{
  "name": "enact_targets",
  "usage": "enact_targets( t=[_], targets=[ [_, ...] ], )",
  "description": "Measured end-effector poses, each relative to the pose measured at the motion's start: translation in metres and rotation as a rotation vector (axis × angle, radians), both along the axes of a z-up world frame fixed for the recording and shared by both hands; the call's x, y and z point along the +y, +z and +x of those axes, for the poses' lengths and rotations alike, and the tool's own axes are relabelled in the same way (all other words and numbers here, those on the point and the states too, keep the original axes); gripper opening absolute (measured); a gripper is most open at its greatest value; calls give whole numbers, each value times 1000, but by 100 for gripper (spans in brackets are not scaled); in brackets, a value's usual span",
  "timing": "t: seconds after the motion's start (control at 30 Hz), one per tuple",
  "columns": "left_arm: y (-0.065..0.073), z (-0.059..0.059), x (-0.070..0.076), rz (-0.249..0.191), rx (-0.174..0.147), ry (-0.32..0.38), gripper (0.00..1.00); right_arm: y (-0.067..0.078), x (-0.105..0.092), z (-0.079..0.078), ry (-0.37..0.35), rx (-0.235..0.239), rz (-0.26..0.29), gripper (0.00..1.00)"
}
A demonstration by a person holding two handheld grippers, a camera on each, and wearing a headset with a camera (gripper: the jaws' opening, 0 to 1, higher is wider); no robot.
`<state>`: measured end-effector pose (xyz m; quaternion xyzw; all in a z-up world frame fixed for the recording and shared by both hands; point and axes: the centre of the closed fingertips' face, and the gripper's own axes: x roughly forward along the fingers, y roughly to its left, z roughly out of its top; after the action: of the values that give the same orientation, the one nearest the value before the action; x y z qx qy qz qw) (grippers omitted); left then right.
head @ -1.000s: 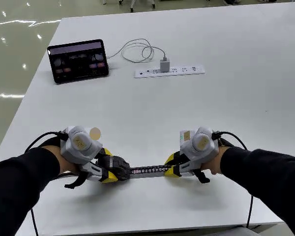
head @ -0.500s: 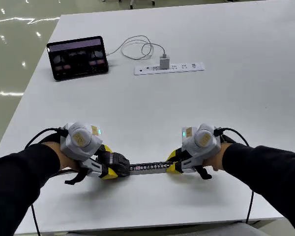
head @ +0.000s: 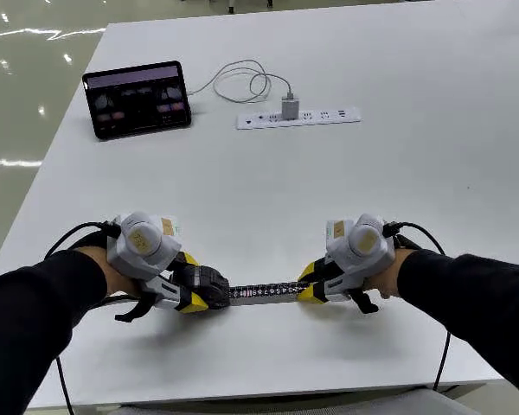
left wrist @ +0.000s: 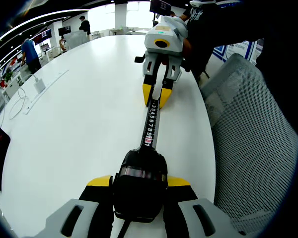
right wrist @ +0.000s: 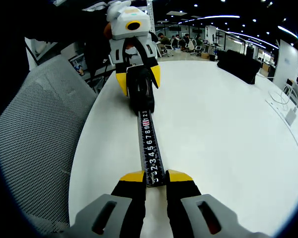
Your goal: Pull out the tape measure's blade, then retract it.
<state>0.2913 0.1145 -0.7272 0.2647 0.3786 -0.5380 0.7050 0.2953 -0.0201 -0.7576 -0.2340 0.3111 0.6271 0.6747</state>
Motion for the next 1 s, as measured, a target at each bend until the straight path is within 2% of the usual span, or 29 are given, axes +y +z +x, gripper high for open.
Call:
enact_targets(
  t=[0.73,1.0],
  targets=[
    [2,-1,-1,-5,-11,6,34,1,-11,0,-7,-4,-5,10],
    [2,-1,-1,-7,-4,6,34,1,-16,0,-3,-4,-12,10]
  ],
)
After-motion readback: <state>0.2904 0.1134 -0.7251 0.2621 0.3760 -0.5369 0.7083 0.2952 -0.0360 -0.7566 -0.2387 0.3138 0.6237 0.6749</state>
